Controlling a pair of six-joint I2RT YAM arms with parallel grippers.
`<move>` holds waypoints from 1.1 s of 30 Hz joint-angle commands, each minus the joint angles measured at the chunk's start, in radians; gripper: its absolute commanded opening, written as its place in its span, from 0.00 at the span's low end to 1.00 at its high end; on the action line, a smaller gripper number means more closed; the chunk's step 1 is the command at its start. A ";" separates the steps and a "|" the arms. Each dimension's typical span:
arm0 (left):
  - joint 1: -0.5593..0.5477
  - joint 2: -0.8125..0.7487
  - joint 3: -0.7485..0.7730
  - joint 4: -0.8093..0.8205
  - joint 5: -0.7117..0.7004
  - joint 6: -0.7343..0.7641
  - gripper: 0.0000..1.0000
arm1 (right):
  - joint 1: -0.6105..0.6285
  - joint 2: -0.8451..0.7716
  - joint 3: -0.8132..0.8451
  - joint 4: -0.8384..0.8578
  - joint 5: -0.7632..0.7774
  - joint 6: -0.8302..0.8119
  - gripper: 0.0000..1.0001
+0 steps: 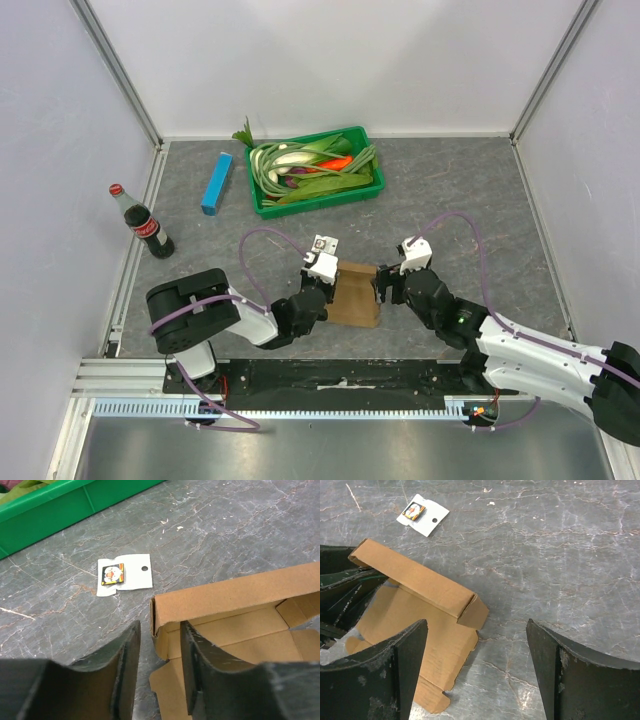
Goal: Fold the paper box
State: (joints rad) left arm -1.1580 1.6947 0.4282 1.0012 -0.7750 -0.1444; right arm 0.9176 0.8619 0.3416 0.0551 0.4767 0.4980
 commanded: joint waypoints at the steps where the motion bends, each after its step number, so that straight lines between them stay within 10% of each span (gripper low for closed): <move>1: 0.000 -0.043 -0.029 0.048 0.029 -0.041 0.49 | -0.009 0.002 0.036 -0.003 -0.065 -0.003 0.87; 19: 0.176 -0.631 -0.249 -0.289 0.360 -0.348 0.59 | -0.080 0.111 0.214 -0.182 -0.243 0.057 0.89; 33: 0.230 -0.612 -0.140 -0.561 0.527 -0.397 0.59 | -0.122 0.104 0.172 -0.275 -0.380 0.183 0.83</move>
State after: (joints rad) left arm -0.9356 0.9974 0.2455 0.4606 -0.2909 -0.5087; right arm 0.8001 0.9993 0.5369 -0.2420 0.1356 0.6827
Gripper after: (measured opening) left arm 0.597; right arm 0.844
